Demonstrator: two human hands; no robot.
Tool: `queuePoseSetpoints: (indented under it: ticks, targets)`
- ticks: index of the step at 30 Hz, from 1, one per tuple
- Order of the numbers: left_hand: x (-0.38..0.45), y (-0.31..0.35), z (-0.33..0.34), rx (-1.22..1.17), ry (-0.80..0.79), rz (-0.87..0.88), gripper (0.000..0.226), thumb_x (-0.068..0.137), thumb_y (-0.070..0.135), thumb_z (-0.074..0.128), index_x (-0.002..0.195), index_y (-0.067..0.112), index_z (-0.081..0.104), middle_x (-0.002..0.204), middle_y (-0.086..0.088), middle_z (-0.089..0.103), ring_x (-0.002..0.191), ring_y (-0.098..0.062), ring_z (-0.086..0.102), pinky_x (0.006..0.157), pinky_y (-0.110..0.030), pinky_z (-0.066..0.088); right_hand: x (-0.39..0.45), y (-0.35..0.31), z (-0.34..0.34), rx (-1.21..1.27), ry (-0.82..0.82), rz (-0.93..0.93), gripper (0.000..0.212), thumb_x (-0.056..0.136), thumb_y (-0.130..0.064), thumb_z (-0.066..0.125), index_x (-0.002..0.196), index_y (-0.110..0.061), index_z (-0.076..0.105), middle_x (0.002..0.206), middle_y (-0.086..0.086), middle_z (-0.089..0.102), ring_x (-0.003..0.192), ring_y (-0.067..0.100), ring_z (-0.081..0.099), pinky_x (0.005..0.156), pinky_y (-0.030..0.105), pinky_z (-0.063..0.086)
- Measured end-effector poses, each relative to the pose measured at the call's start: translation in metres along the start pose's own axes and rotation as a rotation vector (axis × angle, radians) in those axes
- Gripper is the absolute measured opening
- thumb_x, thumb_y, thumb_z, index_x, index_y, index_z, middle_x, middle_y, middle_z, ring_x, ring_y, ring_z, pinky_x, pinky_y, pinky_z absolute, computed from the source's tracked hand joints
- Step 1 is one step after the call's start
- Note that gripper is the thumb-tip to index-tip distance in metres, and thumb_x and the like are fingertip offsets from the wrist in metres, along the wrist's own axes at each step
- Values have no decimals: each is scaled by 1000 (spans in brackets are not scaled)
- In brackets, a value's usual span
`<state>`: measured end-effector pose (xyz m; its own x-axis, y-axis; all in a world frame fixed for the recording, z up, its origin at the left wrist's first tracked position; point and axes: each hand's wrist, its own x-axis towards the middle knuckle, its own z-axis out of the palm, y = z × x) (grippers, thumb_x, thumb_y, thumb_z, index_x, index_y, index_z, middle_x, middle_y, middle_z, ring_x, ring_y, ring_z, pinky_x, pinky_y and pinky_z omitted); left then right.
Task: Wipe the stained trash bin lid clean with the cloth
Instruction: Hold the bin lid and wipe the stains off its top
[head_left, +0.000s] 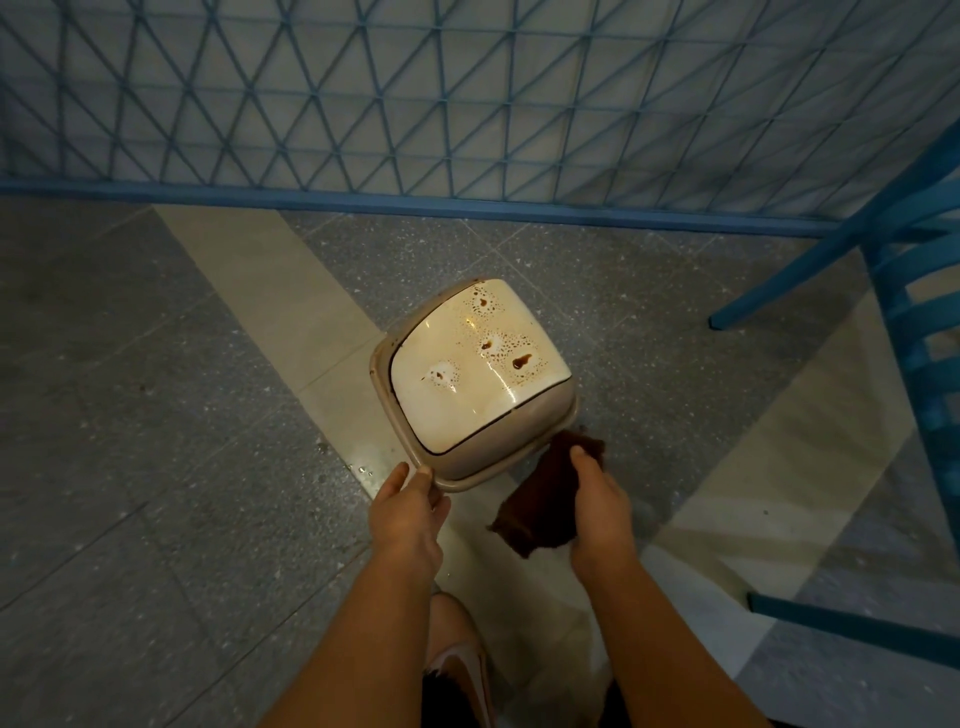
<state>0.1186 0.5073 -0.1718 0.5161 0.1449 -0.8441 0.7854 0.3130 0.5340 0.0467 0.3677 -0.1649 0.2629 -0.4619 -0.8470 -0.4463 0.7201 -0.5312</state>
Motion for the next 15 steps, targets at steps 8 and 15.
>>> queuePoseSetpoints:
  ticks: [8,15]
  targets:
    - [-8,-11,5,-7,22,-2,30,91,3,57,119,15,56,88,-9,66,73,-21,62,55,-26,55,-21,34,37,-8,-30,-140,19,85,-18,67,102,-20,59,102,5,65,94,22,63,88,43,53]
    - [-1,-13,6,89,34,72,28,91,2,56,114,16,49,110,-21,63,94,-29,62,67,-27,52,1,10,32,-89,127,-244,16,81,-17,68,91,-20,57,100,10,65,92,24,63,86,44,54]
